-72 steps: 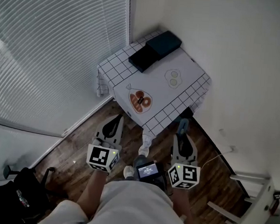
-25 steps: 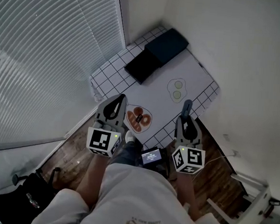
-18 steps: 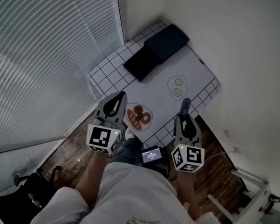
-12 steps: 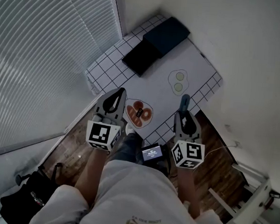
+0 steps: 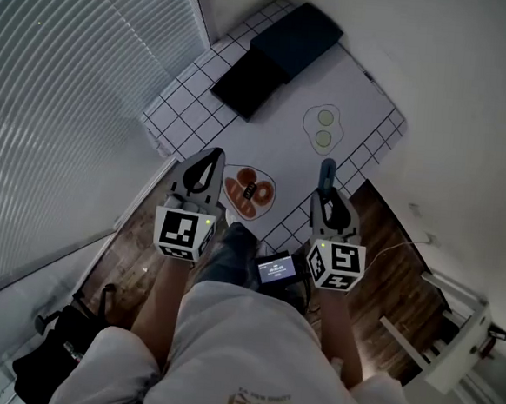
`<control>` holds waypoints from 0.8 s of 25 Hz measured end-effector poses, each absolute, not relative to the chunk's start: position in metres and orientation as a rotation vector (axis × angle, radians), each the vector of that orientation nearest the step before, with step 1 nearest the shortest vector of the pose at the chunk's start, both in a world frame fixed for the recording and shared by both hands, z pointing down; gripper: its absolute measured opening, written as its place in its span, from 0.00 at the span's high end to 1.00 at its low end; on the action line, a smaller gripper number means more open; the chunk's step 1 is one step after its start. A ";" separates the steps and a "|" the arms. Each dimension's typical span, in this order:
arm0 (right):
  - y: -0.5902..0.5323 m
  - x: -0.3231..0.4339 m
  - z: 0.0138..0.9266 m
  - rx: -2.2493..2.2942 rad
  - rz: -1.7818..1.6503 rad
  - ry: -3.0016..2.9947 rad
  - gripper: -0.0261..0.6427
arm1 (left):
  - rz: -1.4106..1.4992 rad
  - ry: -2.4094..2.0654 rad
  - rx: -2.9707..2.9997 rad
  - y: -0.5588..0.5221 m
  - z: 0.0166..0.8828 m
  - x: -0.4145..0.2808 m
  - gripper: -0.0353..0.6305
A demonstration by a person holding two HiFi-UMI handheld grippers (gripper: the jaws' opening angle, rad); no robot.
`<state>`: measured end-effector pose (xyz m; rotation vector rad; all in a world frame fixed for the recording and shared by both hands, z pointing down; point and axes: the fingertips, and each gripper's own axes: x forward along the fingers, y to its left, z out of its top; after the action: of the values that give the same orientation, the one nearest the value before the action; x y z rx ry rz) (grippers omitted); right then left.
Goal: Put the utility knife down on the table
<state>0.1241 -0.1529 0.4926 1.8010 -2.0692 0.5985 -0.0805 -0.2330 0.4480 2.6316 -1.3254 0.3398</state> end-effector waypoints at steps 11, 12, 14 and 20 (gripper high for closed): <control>-0.152 0.120 0.542 1.726 0.681 -2.001 0.76 | 0.423 -1.210 2.620 -0.236 0.492 -0.063 0.94; -0.152 0.120 0.546 1.723 0.688 -1.997 0.76 | 0.430 -1.203 2.618 -0.237 0.495 -0.062 0.94; -0.152 0.119 0.552 1.717 0.700 -1.987 0.76 | 0.445 -1.191 2.617 -0.238 0.501 -0.061 0.94; -0.149 0.118 0.573 1.698 0.740 -1.960 0.76 | 0.483 -1.153 2.611 -0.240 0.521 -0.059 0.94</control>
<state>0.1184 -0.1494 0.5733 1.6985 -1.9601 0.7398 -0.0589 -0.2398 0.5215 2.6113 -1.1525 0.4829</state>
